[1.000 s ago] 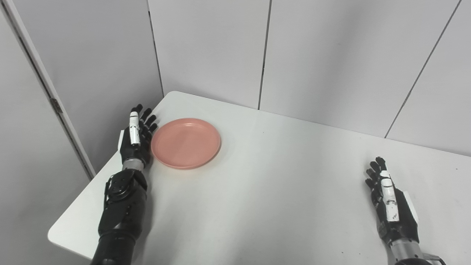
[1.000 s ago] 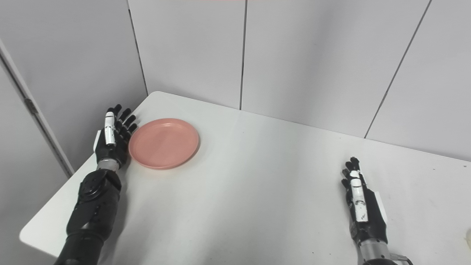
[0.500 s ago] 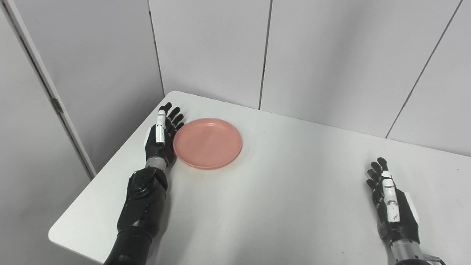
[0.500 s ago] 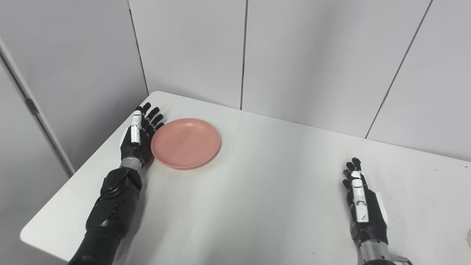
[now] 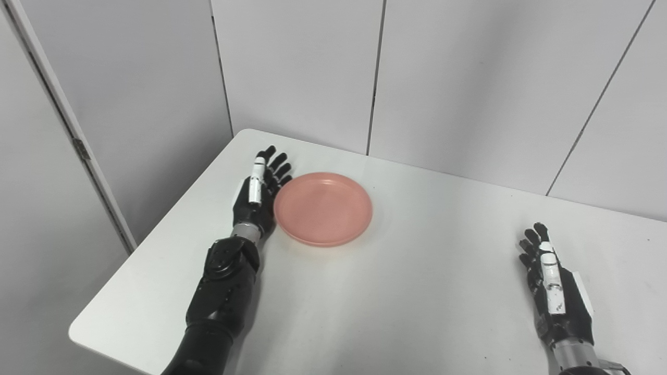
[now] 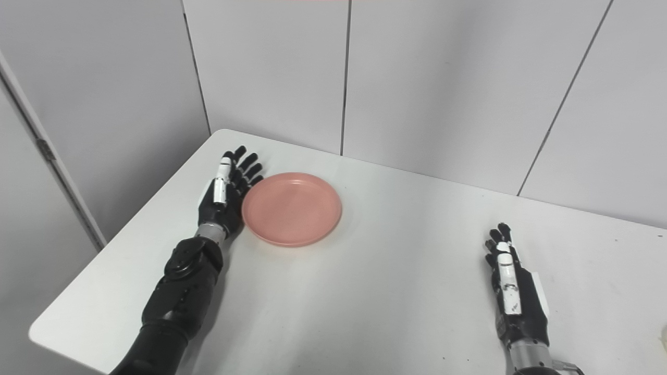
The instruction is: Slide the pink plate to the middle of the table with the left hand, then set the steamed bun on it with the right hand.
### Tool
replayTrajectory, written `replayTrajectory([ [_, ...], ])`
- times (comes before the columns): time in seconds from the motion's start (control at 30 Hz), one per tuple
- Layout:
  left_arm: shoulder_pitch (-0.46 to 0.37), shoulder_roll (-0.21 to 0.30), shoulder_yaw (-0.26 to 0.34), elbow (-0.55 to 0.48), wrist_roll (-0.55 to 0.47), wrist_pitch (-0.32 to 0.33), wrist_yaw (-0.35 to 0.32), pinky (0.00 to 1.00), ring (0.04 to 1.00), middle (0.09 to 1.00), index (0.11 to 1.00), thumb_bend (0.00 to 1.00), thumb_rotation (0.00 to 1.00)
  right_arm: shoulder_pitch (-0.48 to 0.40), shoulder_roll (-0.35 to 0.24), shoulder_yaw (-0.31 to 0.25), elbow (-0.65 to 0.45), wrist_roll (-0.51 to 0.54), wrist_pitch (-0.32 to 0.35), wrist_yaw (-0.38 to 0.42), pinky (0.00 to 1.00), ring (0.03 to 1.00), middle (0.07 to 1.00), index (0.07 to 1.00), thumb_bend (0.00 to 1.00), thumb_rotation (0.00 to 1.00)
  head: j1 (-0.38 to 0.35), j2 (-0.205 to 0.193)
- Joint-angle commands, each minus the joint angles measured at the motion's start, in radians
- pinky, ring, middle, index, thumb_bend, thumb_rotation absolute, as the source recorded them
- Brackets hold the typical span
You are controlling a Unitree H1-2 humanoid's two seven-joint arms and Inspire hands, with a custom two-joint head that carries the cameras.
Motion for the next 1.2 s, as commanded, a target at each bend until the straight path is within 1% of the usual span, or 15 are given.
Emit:
replayTrajectory([
  [0.0,0.039,-0.035,-0.022,0.024,-0.007,0.096,-0.010,0.92,0.925,0.929,0.937,0.42,1.00,0.046,0.005,-0.001,0.032,0.001,0.037,-0.005,1.00,0.977,0.976,0.993,0.16,1.00,-0.002,0.001],
  [0.17,0.054,-0.068,-0.062,-0.022,-0.007,0.140,-0.032,0.94,0.929,0.924,0.931,0.44,1.00,0.050,0.005,0.009,0.032,-0.013,0.024,-0.009,0.99,0.973,0.974,0.990,0.18,1.00,-0.020,0.007],
  [0.3,0.064,-0.086,-0.089,-0.050,-0.009,0.171,-0.057,0.96,0.939,0.937,0.950,0.43,1.00,0.051,0.010,0.011,0.020,-0.017,0.049,-0.020,0.99,0.972,0.973,0.991,0.18,1.00,-0.037,0.012],
  [0.37,0.072,-0.103,-0.101,-0.063,-0.016,0.194,-0.070,0.97,0.948,0.947,0.958,0.43,1.00,0.052,0.014,0.011,0.015,-0.019,0.056,-0.026,0.99,0.973,0.973,0.991,0.18,1.00,-0.054,0.017],
  [0.5,0.080,-0.128,-0.124,-0.068,-0.009,0.217,-0.079,0.99,0.961,0.965,0.974,0.41,1.00,0.055,0.014,0.022,0.013,-0.033,0.047,-0.027,1.00,0.968,0.972,0.990,0.20,1.00,-0.075,0.026],
  [0.57,0.085,-0.132,-0.142,-0.064,-0.001,0.219,-0.088,0.99,0.963,0.969,0.977,0.40,1.00,0.057,0.014,0.026,0.011,-0.032,0.041,-0.024,1.00,0.968,0.971,0.991,0.20,1.00,-0.089,0.030],
  [0.67,0.090,-0.133,-0.167,-0.052,-0.003,0.213,-0.114,1.00,0.976,0.982,0.989,0.40,1.00,0.059,0.024,0.023,0.001,-0.031,0.065,-0.036,0.99,0.965,0.965,0.986,0.21,1.00,-0.104,0.034],
  [0.7,0.094,-0.134,-0.177,-0.049,-0.002,0.208,-0.126,1.00,0.979,0.986,0.993,0.39,1.00,0.059,0.027,0.023,0.000,-0.033,0.066,-0.040,0.99,0.963,0.963,0.983,0.21,1.00,-0.123,0.039],
  [0.73,0.096,-0.134,-0.183,-0.047,-0.001,0.205,-0.135,1.00,0.982,0.989,0.997,0.39,1.00,0.059,0.028,0.024,0.000,-0.035,0.065,-0.043,0.97,0.957,0.958,0.978,0.21,1.00,-0.123,0.039],
  [0.77,0.100,-0.135,-0.192,-0.047,0.001,0.205,-0.144,1.00,0.983,0.990,0.998,0.39,1.00,0.060,0.029,0.026,-0.002,-0.040,0.066,-0.045,0.97,0.955,0.956,0.976,0.21,1.00,-0.138,0.042],
  [0.9,0.129,-0.136,-0.229,-0.089,0.011,0.230,-0.156,1.00,0.970,0.979,0.987,0.40,1.00,0.062,0.033,0.034,-0.016,-0.049,0.087,-0.053,0.96,0.959,0.956,0.970,0.22,1.00,-0.171,0.052],
  [1.0,0.148,-0.133,-0.249,-0.114,0.014,0.239,-0.159,0.99,0.966,0.972,0.979,0.41,1.00,0.061,0.036,0.038,-0.009,-0.053,0.076,-0.054,0.97,0.957,0.957,0.973,0.23,1.00,-0.204,0.061],
  [1.17,0.179,-0.131,-0.275,-0.150,0.019,0.254,-0.166,0.98,0.956,0.963,0.968,0.42,1.00,0.061,0.043,0.041,-0.011,-0.051,0.081,-0.058,0.98,0.956,0.959,0.978,0.25,1.00,-0.223,0.063],
])
